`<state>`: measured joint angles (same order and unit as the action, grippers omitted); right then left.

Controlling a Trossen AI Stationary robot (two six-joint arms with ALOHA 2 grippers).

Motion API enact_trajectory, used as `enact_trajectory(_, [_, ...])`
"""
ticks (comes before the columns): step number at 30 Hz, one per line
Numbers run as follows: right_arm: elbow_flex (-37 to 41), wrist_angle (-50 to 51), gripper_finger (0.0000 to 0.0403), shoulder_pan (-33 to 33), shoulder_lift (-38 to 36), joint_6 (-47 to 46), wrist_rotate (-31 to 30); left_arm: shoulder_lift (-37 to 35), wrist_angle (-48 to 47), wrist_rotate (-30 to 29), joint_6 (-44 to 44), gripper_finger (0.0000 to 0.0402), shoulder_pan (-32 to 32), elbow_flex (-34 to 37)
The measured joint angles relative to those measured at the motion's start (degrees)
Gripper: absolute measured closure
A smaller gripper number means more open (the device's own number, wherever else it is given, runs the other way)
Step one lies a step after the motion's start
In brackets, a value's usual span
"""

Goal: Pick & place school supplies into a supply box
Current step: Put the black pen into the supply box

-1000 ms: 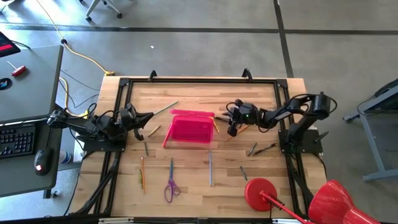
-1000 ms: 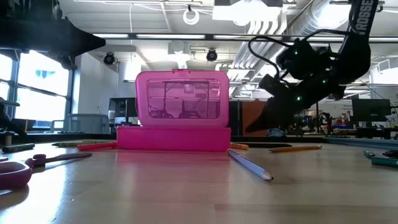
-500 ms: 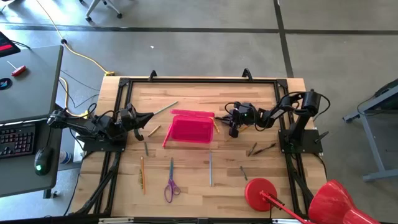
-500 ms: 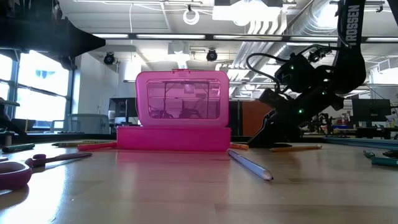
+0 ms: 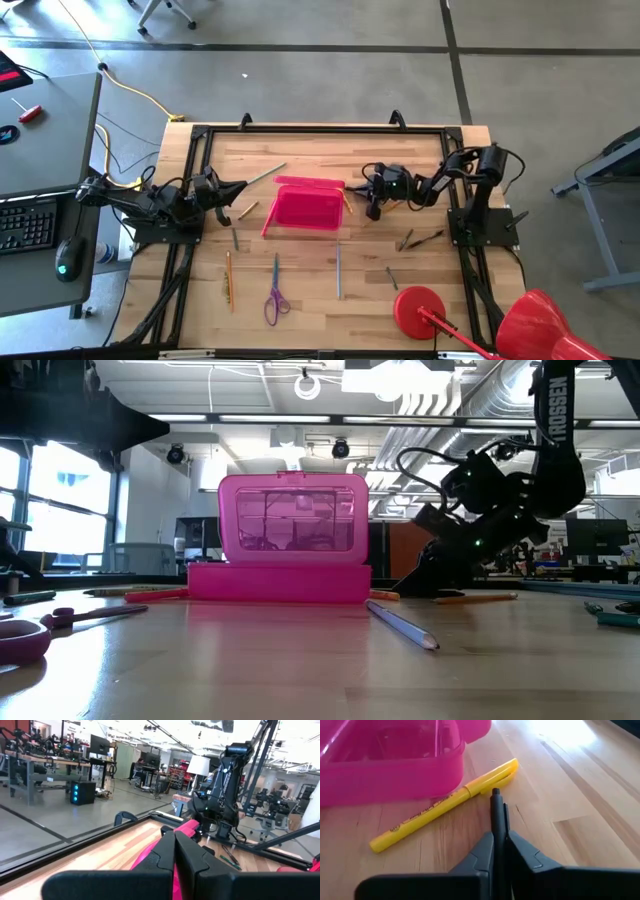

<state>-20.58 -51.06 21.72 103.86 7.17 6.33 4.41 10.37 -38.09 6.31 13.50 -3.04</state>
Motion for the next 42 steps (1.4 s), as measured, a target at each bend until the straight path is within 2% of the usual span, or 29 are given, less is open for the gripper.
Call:
enact_trajectory(2, [0.2, 4.1, 0.0393, -1.0, -4.3, 0.4, -1.3, 0.0, 0.0, 0.0, 0.0, 0.0362, 0.0, 0.0])
enact_trajectory(9, [-0.4, 24.6, 0.0389, -6.4, -24.0, 0.3, -15.0, 0.0, 0.0, 0.0, 0.0, 0.0362, 0.0, 0.0])
enact_trajectory(13, [-3.5, 34.0, 0.0393, -11.7, -32.9, -3.7, -15.9, 0.0, 0.0, -0.2, 0.0, 0.0362, 0.0, 0.0])
enact_trajectory(17, [-8.2, 42.6, 0.0393, -18.1, -35.0, -8.8, -15.3, 0.0, 0.0, -1.0, 0.0, 0.0362, 0.0, 0.0])
enact_trajectory(22, [-15.4, 44.5, 0.0393, -25.6, -29.0, -11.4, -15.9, 0.0, 0.0, -3.0, 0.1, 0.0362, 0.0, 0.0])
enact_trajectory(26, [-23.3, 42.2, 0.0393, -28.8, -19.4, -6.4, -21.5, 0.0, 0.0, -4.0, 0.0, 0.0362, 0.0, 0.0])
enact_trajectory(30, [-32.5, 42.2, 0.0393, -27.3, -8.1, -5.7, -26.4, 0.0, 0.0, -3.0, -0.2, 0.0362, 0.0, 0.0])
enact_trajectory(37, [-46.8, 42.4, 0.039, -25.0, 8.9, -2.1, -21.8, 0.0, 0.0, -2.9, -1.5, 0.0362, 0.0, 0.0])
enact_trajectory(42, [-53.5, 45.6, 0.0379, -24.8, 14.5, 0.7, -22.6, 0.0, -0.2, -2.9, -1.4, 0.0362, 0.0, 0.0])
